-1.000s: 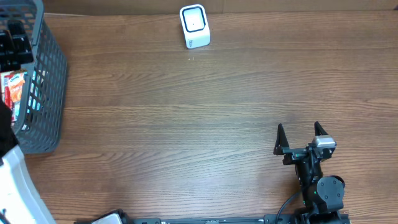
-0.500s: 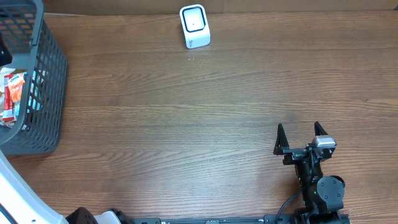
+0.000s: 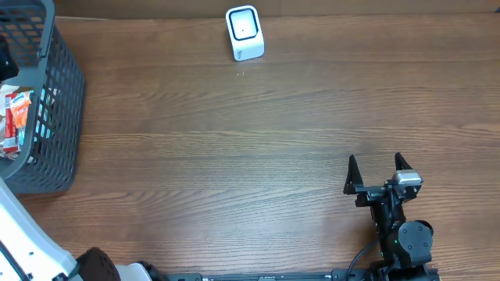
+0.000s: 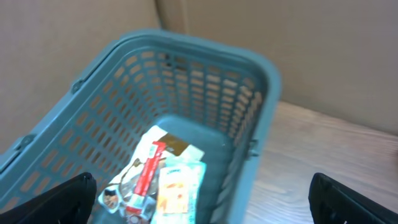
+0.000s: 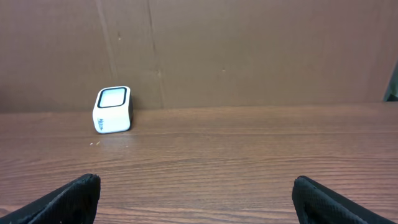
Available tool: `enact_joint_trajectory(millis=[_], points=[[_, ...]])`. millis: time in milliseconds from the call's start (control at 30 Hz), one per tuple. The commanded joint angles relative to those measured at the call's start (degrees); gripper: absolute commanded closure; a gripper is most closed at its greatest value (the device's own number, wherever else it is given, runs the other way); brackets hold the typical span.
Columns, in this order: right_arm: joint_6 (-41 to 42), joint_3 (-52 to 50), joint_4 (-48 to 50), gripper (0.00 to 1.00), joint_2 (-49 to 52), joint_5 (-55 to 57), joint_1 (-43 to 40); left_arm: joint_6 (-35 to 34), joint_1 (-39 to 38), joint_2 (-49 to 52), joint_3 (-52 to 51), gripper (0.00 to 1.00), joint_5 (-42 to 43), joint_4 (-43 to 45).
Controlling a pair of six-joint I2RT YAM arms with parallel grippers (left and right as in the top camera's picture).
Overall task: Scan the item barcode
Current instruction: 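Move the left gripper left and reach into the grey basket, then grasp the green-and-white tissue pack in the basket with the left gripper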
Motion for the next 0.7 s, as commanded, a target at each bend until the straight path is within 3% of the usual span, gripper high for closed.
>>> enact_joint_trajectory(millis=[0, 267, 667], points=[[-0.4, -0.6, 0.2, 0.00, -0.5, 0.1, -0.2, 0.0, 0.3, 3.8, 0.9, 0.00, -5.1, 0.2], [-0.4, -0.6, 0.2, 0.00, -0.5, 0.1, -0.2, 6.3, 0.5, 12.8, 0.9, 0.00, -6.8, 1.1], [-0.4, -0.6, 0.2, 0.00, -0.5, 0.1, -0.2, 8.3, 1.4, 24.9, 0.9, 0.00, -6.8, 0.7]])
